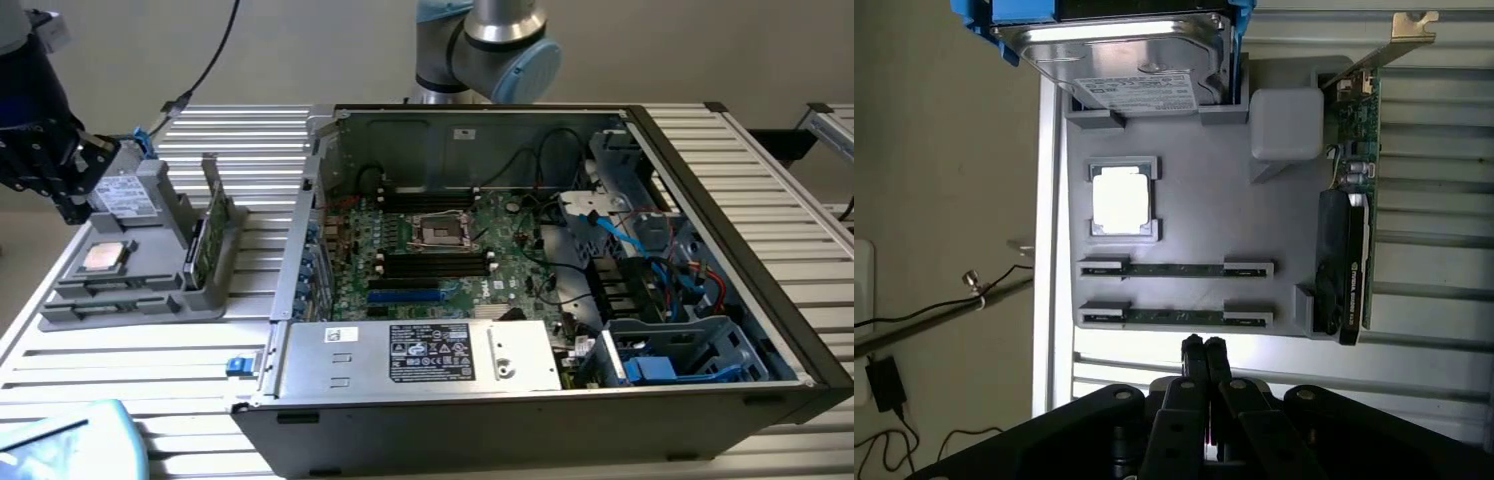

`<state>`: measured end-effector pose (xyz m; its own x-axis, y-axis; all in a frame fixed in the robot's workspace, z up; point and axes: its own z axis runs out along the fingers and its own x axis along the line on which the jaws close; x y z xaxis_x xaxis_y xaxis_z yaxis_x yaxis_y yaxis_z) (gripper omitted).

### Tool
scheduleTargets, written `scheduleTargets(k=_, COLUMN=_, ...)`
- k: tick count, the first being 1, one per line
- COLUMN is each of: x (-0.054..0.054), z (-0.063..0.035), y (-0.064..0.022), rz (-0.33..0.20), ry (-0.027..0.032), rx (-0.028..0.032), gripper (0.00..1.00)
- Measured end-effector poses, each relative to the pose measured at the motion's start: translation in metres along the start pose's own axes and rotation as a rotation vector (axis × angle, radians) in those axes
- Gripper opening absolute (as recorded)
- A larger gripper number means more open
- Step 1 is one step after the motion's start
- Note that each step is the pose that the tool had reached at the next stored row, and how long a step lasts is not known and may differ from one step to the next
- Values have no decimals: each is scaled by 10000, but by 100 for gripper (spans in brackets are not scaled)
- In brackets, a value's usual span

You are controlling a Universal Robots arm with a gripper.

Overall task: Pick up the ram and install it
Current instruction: 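Reach for the ram, then pick up the ram and move it above insertion slot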

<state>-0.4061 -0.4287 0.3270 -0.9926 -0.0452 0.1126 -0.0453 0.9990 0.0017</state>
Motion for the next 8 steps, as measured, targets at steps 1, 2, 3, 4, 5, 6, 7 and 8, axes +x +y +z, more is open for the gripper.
scheduleTargets(k=1, x=0, z=0, y=0, rz=0, ry=0, rx=0, gripper=10)
scheduleTargets(k=2, x=0, z=0, y=0, rz=-1, ry=0, rx=0, gripper=10)
scheduleTargets(k=3, x=0, z=0, y=0, rz=-1, ry=0, rx=0, gripper=10)
scheduleTargets(k=4, x=0, z=-1, y=0, rz=-1, ry=1, rx=0, gripper=10)
scheduleTargets(k=5, x=0, z=-1, y=0, rz=0, ry=1, rx=0, gripper=10)
scheduleTargets(k=6, x=1, z=0, y=0, rz=0, ry=1, rx=0, gripper=10)
scheduleTargets(k=7, x=1, z=0, y=0, rz=0, ry=1, rx=0, gripper=10)
scheduleTargets(k=8, x=1, z=0, y=0, rz=0, ry=1, rx=-1, gripper=10)
